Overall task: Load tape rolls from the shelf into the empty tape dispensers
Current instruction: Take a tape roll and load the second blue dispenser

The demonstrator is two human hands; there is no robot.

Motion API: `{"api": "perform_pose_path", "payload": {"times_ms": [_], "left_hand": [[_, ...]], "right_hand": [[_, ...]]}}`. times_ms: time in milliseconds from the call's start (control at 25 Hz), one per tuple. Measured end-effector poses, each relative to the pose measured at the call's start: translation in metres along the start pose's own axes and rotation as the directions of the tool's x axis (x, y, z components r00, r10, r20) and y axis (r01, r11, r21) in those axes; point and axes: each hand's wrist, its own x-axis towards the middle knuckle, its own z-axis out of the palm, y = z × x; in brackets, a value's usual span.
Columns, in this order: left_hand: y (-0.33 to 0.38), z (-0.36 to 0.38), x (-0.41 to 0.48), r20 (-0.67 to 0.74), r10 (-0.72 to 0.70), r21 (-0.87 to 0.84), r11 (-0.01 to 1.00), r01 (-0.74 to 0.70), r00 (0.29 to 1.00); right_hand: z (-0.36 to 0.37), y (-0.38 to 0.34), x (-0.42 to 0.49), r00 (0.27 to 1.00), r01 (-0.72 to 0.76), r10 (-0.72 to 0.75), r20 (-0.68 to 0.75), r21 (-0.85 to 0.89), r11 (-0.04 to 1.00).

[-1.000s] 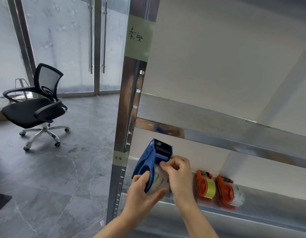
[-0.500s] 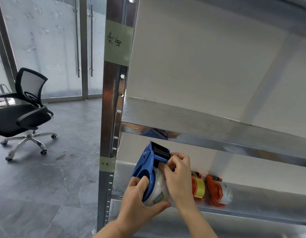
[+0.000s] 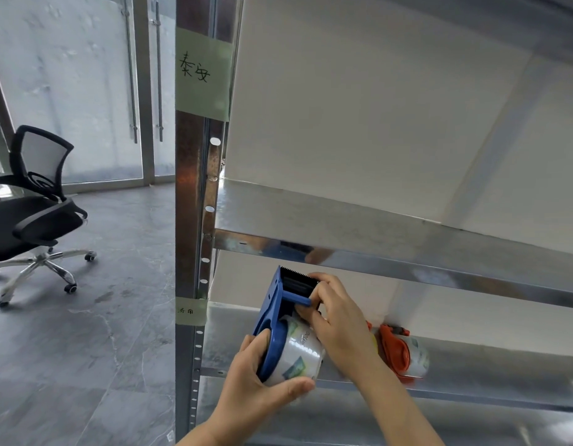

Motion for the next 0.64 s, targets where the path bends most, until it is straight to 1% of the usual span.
{"api": "perform_pose_path", "payload": {"times_ms": [80,160,240,280,400,480,520,600,640], "left_hand": [[0.002,0.003,0.001,-0.004,-0.032,-0.103,0.994,0.031,0.999],[0.004,0.004,0.002,0.014,-0.059,-0.19,0.98,0.061,0.998],[0.007,0.001,0.003,0.038,-0.073,-0.219,0.973,0.079,0.997],[0.009,0.0,0.003,0.046,-0.077,-0.23,0.969,0.085,0.996],[0.01,-0.006,0.006,0.059,-0.08,-0.237,0.967,0.092,0.995],[0.008,-0.01,0.007,0.043,-0.081,-0.185,0.979,0.088,0.996],[0.006,-0.012,0.006,0.042,-0.075,-0.14,0.987,0.08,0.996],[0.002,-0.015,0.003,0.063,-0.062,-0.034,0.997,0.065,0.996],[-0.001,-0.016,0.001,0.076,-0.068,-0.018,0.997,0.07,0.995]], "right_hand": [[-0.002,0.001,0.003,0.997,-0.067,0.061,0.051,0.128,0.99],[-0.005,0.002,0.005,0.989,-0.129,0.106,0.102,0.259,0.957],[-0.008,0.003,0.007,0.989,-0.14,0.115,0.098,0.318,0.938],[-0.009,0.003,0.009,0.991,-0.125,0.105,0.08,0.314,0.941],[-0.002,-0.001,0.009,0.998,-0.058,0.06,-0.002,0.223,0.973],[0.001,-0.004,0.009,0.998,-0.046,0.054,-0.044,0.184,0.982],[0.001,-0.004,0.01,0.998,-0.032,0.04,-0.054,0.135,0.99],[-0.003,-0.004,0.013,0.997,0.024,-0.027,-0.068,-0.037,0.999],[-0.006,-0.004,0.016,0.995,0.061,-0.07,-0.066,-0.122,0.991]]}}
